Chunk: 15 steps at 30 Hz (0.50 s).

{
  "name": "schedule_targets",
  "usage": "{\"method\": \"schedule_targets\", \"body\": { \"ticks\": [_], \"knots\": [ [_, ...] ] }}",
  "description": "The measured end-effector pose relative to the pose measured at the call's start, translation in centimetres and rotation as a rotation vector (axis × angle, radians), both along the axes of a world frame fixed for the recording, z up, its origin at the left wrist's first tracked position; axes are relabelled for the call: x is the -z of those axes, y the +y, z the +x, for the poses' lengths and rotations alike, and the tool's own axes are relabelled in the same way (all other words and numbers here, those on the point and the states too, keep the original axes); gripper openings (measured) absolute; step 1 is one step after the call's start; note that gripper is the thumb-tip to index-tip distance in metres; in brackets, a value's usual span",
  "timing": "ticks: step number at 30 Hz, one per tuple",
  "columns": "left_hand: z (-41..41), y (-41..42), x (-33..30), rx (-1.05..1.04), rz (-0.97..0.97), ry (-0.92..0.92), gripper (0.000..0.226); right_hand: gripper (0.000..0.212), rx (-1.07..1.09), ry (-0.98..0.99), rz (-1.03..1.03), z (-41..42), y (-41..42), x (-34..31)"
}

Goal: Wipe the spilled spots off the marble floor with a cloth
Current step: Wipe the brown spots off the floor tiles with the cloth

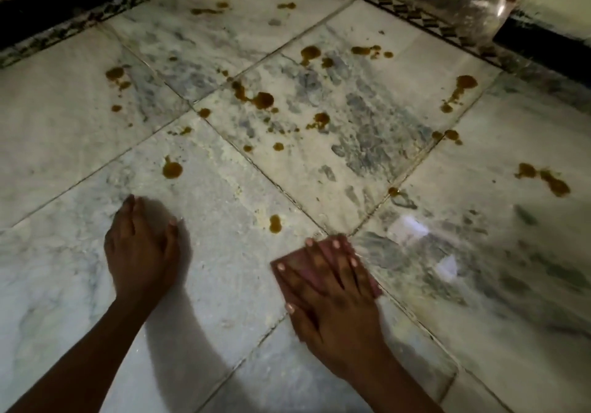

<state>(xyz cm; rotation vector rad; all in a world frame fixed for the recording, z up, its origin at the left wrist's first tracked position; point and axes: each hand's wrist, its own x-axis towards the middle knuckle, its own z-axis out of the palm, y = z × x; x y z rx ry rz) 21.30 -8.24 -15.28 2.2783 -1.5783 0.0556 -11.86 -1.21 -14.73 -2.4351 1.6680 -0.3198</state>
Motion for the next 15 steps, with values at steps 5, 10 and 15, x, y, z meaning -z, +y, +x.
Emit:
{"method": "schedule_targets", "body": {
  "ticks": [5,10,15],
  "knots": [
    [1.8,0.3,0.7,-0.049,0.037,0.025,0.074,0.058,0.226,0.01,-0.009,2.7,-4.5,0.6],
    [1.5,-0.1,0.5,-0.085,0.029,0.039,0.068,0.056,0.066,0.024,0.002,8.8,-9.2,0.8],
    [0.9,-0.1,0.0,-0.107,0.062,0.075,0.067,0.063,-0.189,0.086,0.042,4.8,-5.4,-0.8]
  ]
}}
